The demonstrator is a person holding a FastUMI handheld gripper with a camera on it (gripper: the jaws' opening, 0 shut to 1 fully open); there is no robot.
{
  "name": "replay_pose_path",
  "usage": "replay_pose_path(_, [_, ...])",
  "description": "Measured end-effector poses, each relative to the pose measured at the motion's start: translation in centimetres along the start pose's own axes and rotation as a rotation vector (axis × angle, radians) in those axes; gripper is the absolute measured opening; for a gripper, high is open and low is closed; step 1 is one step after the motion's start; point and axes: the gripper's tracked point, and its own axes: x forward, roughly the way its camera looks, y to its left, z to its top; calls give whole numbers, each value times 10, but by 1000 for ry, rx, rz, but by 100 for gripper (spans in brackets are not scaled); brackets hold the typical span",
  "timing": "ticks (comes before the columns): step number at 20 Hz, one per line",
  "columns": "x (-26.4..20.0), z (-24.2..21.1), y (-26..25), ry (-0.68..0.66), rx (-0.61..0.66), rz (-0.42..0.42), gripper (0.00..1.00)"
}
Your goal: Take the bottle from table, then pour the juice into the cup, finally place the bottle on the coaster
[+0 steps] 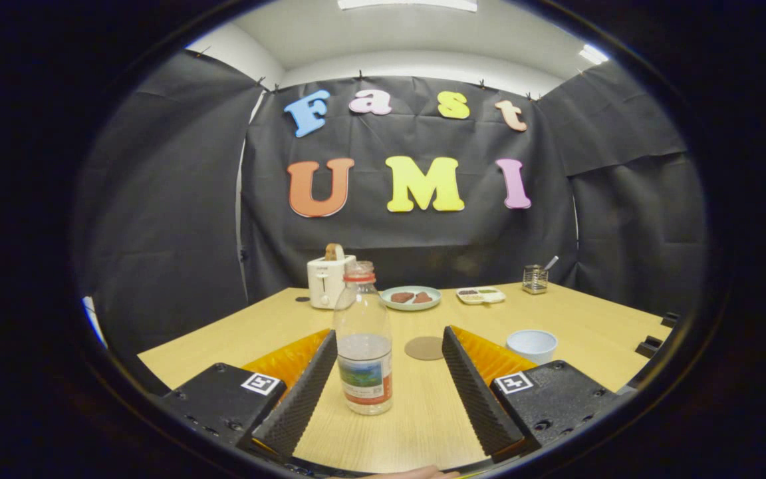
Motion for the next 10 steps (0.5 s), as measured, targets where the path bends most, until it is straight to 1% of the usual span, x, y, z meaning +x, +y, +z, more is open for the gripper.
replay_pose_path(2, [8,-12,9,22,-14,18,100])
replay_pose_path(5, [18,-12,25,15,0,60,100])
replay_pose_path(10, [59,-26,35,36,2,3,100])
